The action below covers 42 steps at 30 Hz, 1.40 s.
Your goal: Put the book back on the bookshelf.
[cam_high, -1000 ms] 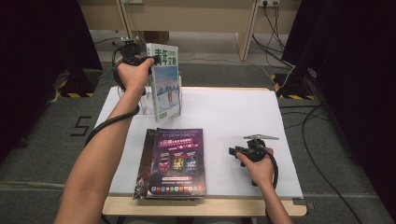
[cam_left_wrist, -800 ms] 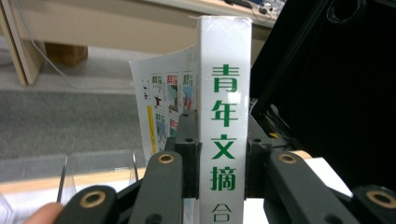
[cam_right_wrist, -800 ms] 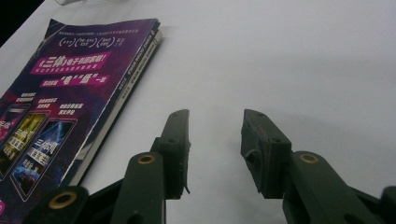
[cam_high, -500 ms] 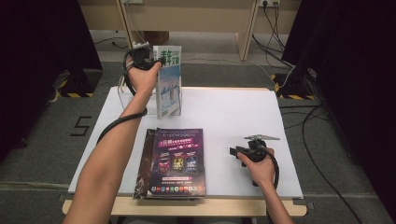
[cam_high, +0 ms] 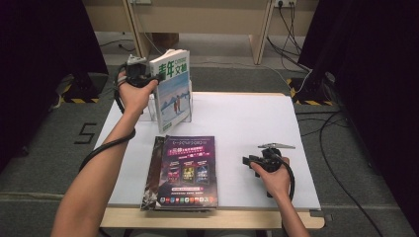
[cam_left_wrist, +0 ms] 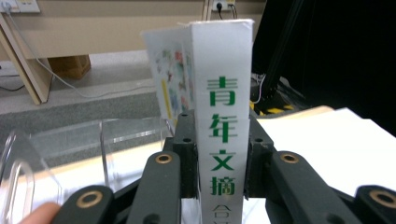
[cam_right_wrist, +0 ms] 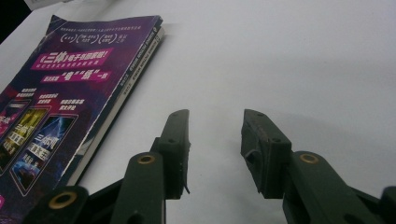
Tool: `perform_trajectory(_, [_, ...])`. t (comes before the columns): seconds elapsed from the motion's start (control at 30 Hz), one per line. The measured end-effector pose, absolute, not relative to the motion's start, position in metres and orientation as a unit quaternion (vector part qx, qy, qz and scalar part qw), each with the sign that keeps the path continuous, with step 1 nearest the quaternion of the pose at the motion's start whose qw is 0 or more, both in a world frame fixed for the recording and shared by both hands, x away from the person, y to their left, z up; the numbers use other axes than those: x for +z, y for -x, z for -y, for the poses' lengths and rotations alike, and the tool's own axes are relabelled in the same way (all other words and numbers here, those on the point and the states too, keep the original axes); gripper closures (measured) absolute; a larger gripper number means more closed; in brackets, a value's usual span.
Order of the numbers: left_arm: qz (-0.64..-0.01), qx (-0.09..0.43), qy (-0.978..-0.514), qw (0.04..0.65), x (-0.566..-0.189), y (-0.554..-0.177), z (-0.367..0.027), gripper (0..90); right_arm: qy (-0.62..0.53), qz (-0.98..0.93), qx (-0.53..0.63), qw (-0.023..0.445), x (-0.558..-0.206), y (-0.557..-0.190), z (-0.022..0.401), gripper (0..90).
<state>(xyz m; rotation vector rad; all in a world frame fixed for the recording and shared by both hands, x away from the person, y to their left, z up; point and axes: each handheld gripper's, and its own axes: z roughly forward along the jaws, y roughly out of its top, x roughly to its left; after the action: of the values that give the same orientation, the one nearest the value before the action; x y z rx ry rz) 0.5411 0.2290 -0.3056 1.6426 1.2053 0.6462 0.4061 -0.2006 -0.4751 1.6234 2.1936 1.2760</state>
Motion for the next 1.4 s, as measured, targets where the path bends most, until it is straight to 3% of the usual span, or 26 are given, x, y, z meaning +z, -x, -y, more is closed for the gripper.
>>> perform_trajectory(0.4, [-0.502,0.238,-0.69,0.463,-0.321,-0.507,-0.245,71.6,-0.543,-0.72,0.425,0.074,-0.473,-0.404,0.206,61.8])
perform_trajectory(1.23, [-0.519,0.256,-0.646,0.498,-0.32,-0.514,-0.243,58.2,-0.547,-0.722,0.419,0.062,-0.475,-0.404,0.204,60.1])
perform_trajectory(1.4, [-0.522,0.248,-0.649,0.495,-0.323,-0.518,-0.238,61.5,-0.548,-0.722,0.418,0.06,-0.476,-0.404,0.205,59.9])
